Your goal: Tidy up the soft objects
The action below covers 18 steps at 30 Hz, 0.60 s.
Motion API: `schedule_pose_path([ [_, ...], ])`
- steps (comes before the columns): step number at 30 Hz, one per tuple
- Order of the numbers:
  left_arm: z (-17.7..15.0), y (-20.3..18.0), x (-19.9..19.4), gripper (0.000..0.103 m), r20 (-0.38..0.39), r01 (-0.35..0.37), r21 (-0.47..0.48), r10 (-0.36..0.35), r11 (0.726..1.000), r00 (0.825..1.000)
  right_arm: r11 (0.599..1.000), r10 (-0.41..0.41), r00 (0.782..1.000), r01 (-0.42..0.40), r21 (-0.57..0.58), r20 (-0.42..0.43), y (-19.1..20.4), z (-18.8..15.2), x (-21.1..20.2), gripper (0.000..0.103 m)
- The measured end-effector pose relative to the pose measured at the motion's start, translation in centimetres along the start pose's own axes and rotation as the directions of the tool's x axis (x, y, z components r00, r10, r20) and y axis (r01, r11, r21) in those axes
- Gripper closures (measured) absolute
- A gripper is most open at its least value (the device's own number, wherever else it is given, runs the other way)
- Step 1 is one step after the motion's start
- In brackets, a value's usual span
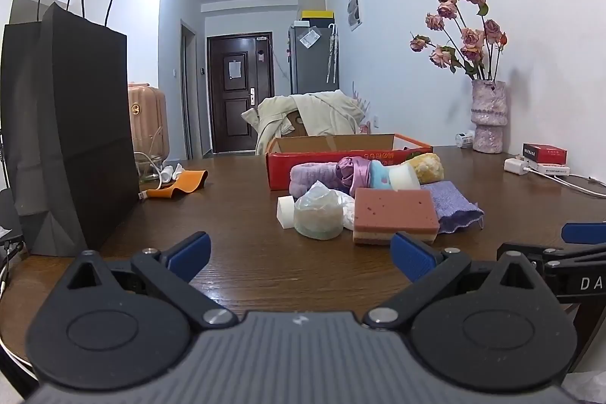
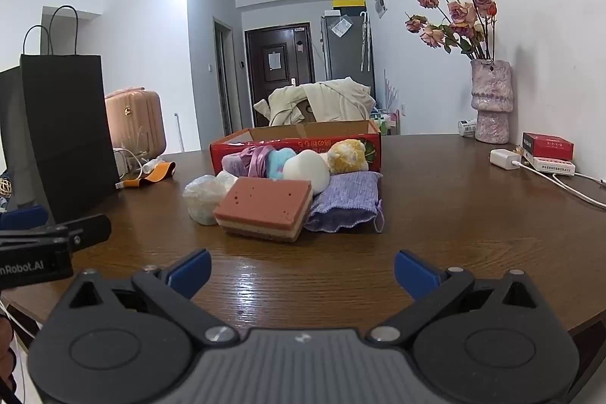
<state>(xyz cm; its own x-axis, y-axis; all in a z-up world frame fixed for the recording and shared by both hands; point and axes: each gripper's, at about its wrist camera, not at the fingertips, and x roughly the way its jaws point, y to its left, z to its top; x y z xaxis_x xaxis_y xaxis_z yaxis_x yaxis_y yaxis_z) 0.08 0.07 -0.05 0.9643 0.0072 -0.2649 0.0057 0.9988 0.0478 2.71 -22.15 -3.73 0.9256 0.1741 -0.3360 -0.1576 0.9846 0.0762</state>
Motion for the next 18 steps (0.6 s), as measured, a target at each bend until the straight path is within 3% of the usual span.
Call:
schedule_pose_path([
  [18, -0.01, -0.05, -0.14, 0.0, 0.005, -0.001, 0.004, 0.001, 1.0, 1.0, 1.0, 0.0, 1.0, -0.001, -0.001, -0.03, -0.07, 0.2, 0.35, 0.0],
])
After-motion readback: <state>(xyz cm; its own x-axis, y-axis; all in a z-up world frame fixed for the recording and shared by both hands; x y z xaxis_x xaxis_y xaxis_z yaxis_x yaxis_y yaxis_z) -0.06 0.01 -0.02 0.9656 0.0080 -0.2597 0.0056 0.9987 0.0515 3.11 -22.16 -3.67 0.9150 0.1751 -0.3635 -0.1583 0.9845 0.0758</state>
